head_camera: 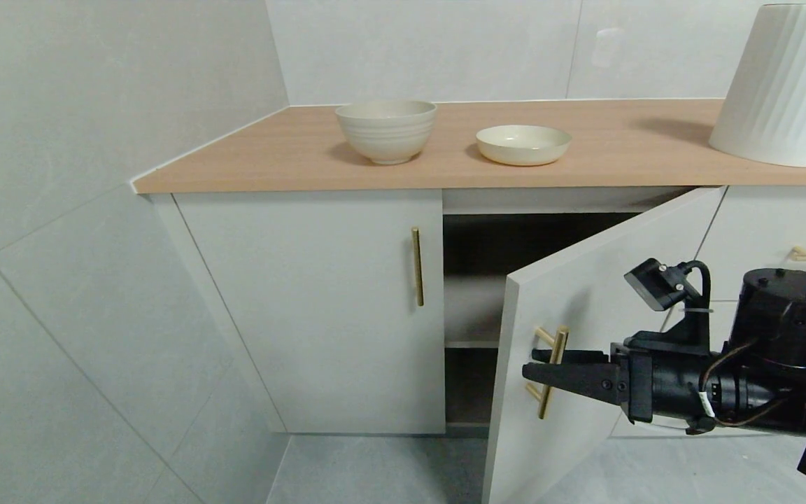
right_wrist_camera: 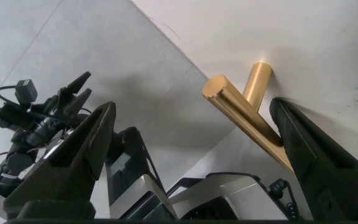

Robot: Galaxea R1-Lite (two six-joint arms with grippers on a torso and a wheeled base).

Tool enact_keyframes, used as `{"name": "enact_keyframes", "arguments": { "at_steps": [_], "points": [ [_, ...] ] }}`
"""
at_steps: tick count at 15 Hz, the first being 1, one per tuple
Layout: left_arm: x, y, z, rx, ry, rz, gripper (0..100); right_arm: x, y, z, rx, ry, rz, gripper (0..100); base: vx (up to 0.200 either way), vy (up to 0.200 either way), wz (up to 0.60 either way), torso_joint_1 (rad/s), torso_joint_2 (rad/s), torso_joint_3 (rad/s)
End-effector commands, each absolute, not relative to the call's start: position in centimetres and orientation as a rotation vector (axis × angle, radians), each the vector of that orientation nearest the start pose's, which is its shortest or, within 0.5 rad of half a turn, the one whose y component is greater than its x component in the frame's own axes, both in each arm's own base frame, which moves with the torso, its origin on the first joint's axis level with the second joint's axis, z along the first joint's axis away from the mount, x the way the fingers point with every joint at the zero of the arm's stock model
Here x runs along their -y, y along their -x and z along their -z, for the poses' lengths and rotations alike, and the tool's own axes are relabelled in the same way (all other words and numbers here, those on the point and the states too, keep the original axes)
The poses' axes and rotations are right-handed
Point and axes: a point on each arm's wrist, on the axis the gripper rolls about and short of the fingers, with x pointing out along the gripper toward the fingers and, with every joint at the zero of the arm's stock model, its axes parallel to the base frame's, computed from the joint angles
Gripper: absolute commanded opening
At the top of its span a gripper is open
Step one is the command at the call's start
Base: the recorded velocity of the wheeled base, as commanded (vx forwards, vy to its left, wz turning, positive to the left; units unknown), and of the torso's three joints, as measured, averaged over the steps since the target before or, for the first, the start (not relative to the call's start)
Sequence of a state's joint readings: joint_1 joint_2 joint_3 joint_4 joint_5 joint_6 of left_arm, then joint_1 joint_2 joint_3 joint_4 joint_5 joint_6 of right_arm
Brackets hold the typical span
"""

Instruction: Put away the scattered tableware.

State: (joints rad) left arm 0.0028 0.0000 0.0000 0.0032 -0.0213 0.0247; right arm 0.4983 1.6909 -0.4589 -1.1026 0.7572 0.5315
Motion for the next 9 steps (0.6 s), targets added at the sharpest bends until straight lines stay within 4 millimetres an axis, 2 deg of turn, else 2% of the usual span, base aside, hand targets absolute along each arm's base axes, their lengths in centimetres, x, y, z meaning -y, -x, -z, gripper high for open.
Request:
{"name": "enact_keyframes", "arguments": {
  "at_steps": [1,3,4,5,7,8,9],
  "points": [
    [0.1,2.3,-7.5,-0.003,-0.025,0.018,100,-13.8,-22.1,-14.5,-0.471,-0.477,-1.190,100,0.000,0.000,0.00,0.000,0.00,0.000],
    [0.1,2.3,-7.9,0.022,-0.039,0.020,100,-13.8,-22.0,-14.9,-0.453,-0.474,-1.198,100,0.000,0.000,0.00,0.000,0.00,0.000],
    [0.1,2.6,-8.7,0.059,-0.055,0.031,100,-13.8,-21.9,-15.1,-0.445,-0.473,-1.201,100,0.000,0.000,0.00,0.000,0.00,0.000],
    [0.3,3.3,-11.3,0.102,-0.075,0.119,100,-13.6,-21.7,-15.4,-0.432,-0.472,-1.203,100,0.000,0.000,0.00,0.000,0.00,0.000],
    [0.5,3.3,-15.9,0.079,-0.095,0.221,100,-13.6,-21.5,-15.6,-0.422,-0.470,-1.205,100,0.000,0.000,0.00,0.000,0.00,0.000],
    [0.6,2.3,-18.7,0.050,-0.092,0.276,100,-13.6,-21.5,-15.6,-0.422,-0.469,-1.207,100,0.000,0.000,0.00,0.000,0.00,0.000],
    [0.7,1.1,-20.6,0.020,-0.088,0.329,100,-13.6,-21.5,-15.6,-0.422,-0.469,-1.207,100,0.000,0.000,0.00,0.000,0.00,0.000]
  ]
}}
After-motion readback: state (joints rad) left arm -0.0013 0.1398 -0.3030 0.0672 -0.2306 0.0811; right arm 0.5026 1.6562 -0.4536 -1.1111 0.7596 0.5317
